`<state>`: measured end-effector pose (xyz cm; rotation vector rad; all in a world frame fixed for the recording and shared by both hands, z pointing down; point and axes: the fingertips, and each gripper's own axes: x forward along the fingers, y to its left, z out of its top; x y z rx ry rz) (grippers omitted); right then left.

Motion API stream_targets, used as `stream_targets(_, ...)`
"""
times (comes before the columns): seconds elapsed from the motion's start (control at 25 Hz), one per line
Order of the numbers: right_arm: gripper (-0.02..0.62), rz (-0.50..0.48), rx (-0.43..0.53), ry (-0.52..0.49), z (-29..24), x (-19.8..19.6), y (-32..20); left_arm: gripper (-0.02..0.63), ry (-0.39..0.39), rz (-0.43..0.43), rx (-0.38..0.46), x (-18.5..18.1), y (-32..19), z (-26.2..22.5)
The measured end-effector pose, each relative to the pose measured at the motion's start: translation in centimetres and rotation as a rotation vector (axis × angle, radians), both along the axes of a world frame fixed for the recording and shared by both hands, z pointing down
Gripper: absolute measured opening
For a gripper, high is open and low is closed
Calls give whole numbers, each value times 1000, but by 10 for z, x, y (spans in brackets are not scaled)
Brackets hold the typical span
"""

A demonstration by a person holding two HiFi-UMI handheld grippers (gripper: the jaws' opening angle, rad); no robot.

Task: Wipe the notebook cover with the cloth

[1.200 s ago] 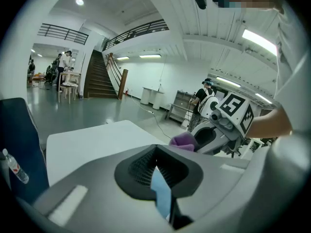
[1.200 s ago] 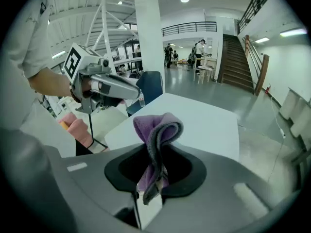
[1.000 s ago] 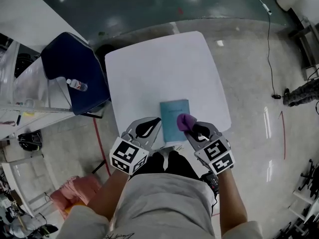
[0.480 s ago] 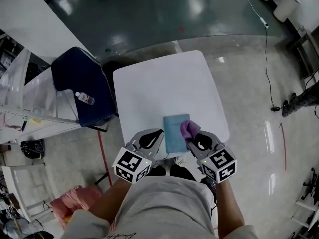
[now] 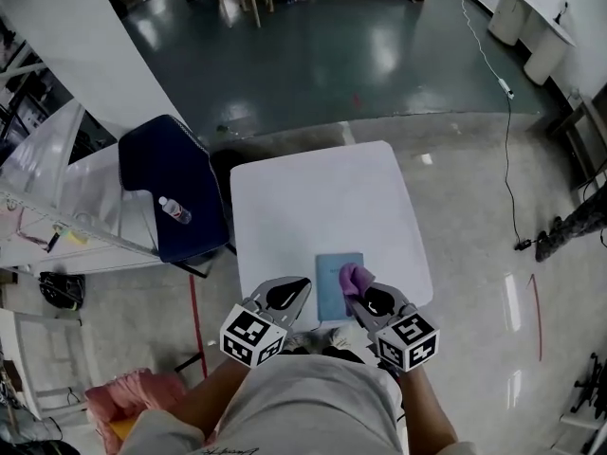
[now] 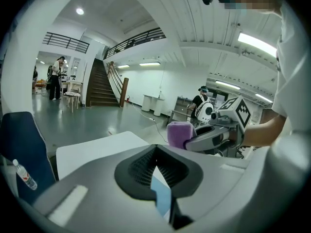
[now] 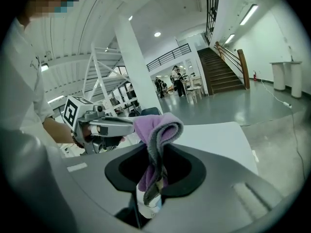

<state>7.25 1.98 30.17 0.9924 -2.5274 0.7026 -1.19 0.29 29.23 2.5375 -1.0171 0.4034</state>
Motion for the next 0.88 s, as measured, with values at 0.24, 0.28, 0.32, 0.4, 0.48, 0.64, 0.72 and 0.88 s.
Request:
stream_targets(0.24,103,-2,7,-12,-4,-7,4,-2,-4,-7,-3,-4,8,0)
stream_targets(0.28,103,-3,8,-13,-4,-8,3,-2,-1,-7,-3,-4,9,0)
stream_targets(0.32,103,-6,8,-13,-4,-8,3,-1,1,-5,-3,-3,10,1)
stream_targets(0.4,103,-16,7,-11,-3,-9,5,-1,1,-3,-4,0,12,3)
stream_targets(0.48,103,-21,5,-9,-3,-8,7,-2,-1,-2,-4,1,15,3)
stream_targets(0.64,103,-4,5,-17,-4,-6,8,-1,-1,-8,-3,-1,17,3)
stream_targets(0.72,101,0,6,-15,-3,-4,7,-2,-1,-9,1,-1,17,3)
stream_targets(0.88,101,-4,9,-13,-4,-3,9,-2,-10,-8,18,1,18,1)
